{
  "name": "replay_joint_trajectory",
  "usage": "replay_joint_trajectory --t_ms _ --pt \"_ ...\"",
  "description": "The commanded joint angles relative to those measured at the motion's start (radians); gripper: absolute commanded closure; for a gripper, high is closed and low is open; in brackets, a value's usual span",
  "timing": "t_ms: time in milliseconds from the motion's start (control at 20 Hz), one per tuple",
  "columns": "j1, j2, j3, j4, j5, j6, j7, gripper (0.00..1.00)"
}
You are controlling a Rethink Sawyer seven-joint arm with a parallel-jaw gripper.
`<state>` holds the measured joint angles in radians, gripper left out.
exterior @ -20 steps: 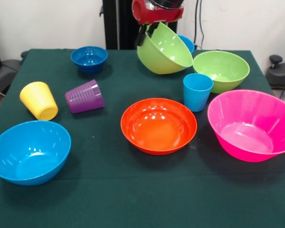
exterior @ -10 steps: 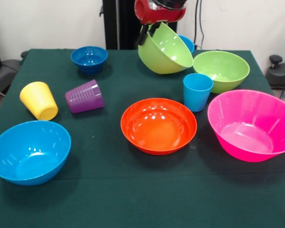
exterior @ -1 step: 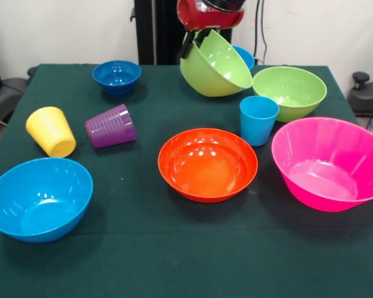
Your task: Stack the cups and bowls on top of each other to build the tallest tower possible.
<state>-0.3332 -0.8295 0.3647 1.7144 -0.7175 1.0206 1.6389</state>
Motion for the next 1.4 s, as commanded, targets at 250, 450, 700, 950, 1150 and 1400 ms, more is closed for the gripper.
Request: replay_joint_trajectory --t_ms 250,450,700,950,1150,1400 --pt "0.059 0.099 -0.037 -0.096 0.016 -0.002 0.147 1.00" --pt "0.072 0.108 -0.049 -0.109 0.022 0.000 0.144 1.00" --pt "0.092 0.121 -0.064 -0.128 0.033 0.007 0.147 1.00" --pt "0.106 0.129 -0.078 -0.137 0.040 0.002 0.147 1.00" --pt "0.110 0.128 -0.086 -0.139 0.048 0.001 0.140 1.00" --pt "0.122 0.127 -0.098 -0.140 0.055 0.000 0.141 1.00"
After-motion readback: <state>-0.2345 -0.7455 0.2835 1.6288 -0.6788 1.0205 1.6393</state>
